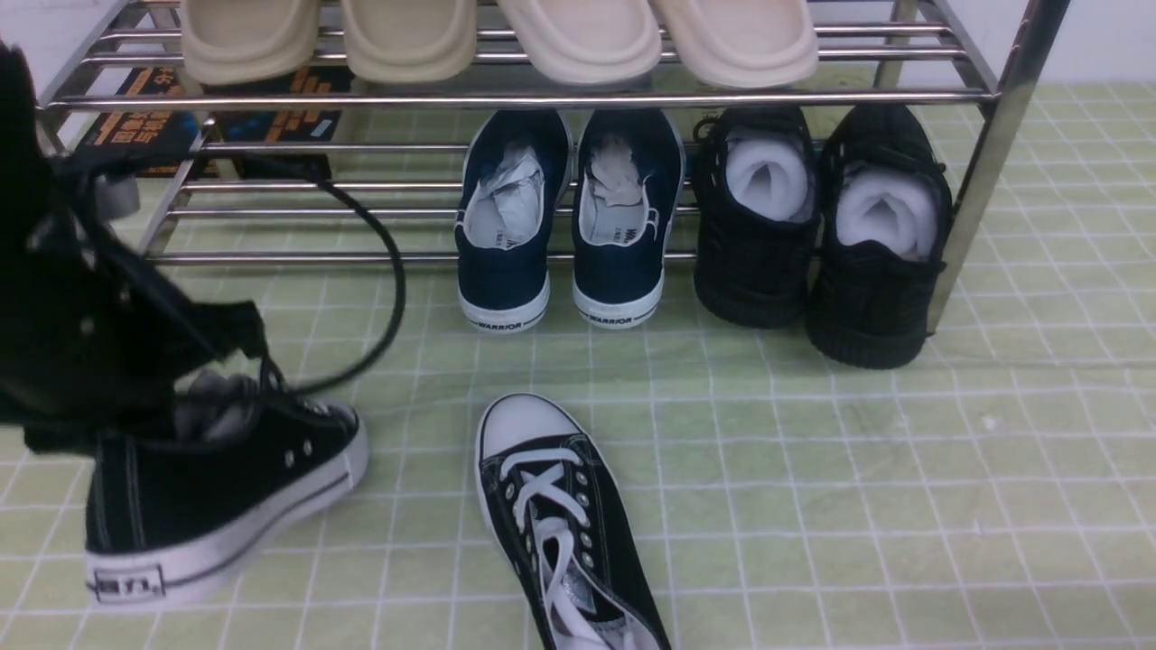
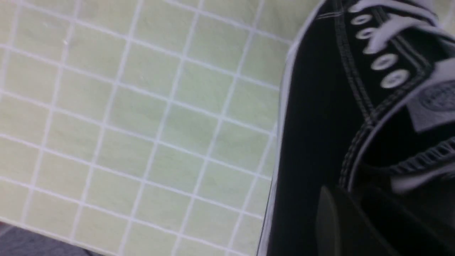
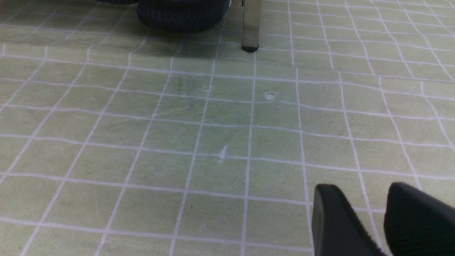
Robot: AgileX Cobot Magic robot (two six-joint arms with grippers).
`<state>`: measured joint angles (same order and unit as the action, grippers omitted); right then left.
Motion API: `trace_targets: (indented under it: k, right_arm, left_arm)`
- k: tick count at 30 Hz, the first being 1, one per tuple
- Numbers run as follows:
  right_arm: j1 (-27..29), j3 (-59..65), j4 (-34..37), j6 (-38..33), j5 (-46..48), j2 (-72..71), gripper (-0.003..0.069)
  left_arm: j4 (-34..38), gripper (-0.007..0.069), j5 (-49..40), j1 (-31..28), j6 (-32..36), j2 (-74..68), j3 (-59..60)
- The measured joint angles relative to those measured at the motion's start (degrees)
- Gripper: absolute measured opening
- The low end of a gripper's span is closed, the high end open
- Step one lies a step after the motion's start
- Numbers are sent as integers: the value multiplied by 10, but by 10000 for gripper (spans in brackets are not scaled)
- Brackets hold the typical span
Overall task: Take the shoes off the shelf with your hand from the green coffee tablecloth.
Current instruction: 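Set the held shoe down on the floor in front of the rack with the left gripper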
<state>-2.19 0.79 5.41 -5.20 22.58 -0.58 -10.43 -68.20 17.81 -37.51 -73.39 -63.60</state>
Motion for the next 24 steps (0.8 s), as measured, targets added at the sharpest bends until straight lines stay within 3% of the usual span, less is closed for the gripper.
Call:
trace_targets:
  k: [4, 11, 24]
  right_arm:
    - [0, 0, 0, 0, 0, 0, 238]
    - [0, 0, 0, 0, 0, 0, 238]
    - [0, 0, 0, 0, 0, 0, 238]
  left_arm:
    - [-37, 106, 29, 81, -93, 41, 47]
    - [-74, 106, 56, 201, -196, 39, 73]
    - [-107, 106, 97, 321, -294, -18, 74]
